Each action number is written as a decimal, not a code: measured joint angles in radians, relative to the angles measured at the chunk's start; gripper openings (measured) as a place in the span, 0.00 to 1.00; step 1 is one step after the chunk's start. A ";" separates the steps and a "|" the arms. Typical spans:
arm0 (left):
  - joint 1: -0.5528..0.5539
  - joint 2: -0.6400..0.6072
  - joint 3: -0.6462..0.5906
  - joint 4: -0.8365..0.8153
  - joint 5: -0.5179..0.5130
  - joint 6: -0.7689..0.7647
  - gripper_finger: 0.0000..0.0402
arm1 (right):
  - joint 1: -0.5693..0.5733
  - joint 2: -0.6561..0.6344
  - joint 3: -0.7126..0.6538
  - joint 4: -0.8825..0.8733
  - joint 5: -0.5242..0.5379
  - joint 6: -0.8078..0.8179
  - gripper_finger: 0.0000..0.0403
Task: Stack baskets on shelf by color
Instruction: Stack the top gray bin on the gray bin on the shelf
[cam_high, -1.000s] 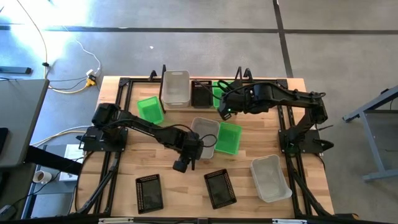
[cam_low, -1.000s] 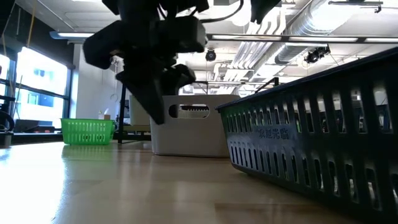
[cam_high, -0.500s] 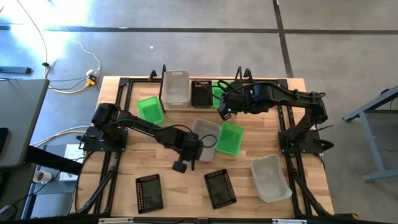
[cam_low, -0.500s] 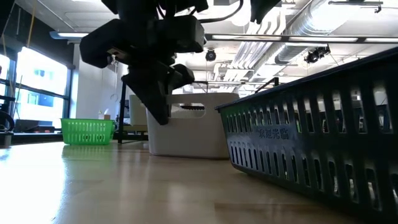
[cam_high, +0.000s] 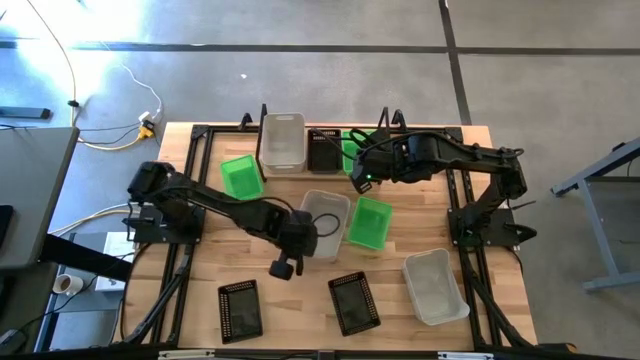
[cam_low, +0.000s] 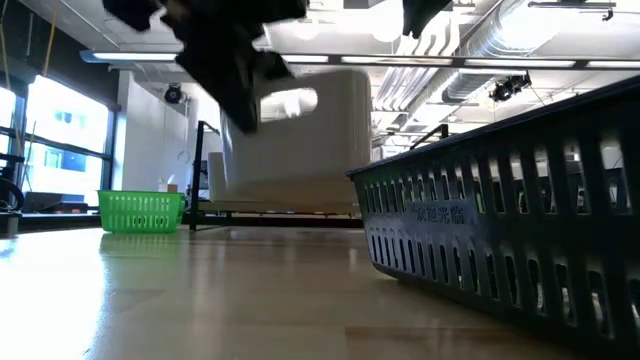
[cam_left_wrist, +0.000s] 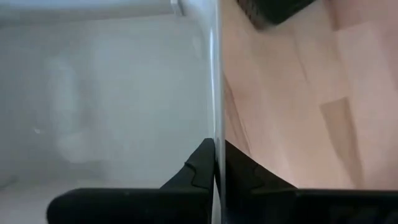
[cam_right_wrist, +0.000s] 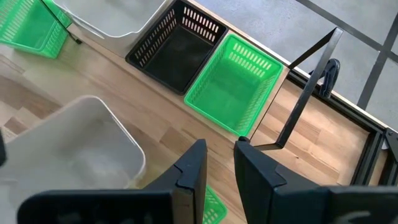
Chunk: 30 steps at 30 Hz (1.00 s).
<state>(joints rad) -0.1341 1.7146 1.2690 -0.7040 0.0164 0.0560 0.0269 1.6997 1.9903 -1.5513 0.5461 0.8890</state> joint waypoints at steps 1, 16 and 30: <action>0.000 -0.018 0.000 -0.007 -0.002 -0.011 0.00 | 0.000 0.000 0.000 0.000 0.000 0.000 0.17; 0.025 -0.322 0.000 -0.163 -0.230 -0.047 0.00 | 0.000 0.000 0.000 0.009 0.004 -0.018 0.17; 0.300 -0.427 0.000 -0.228 -0.341 0.186 0.00 | 0.000 0.000 -0.001 0.062 0.011 -0.062 0.17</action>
<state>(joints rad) 0.1660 1.2873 1.2690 -0.9318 -0.3244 0.2415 0.0269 1.7000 1.9896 -1.4890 0.5571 0.8269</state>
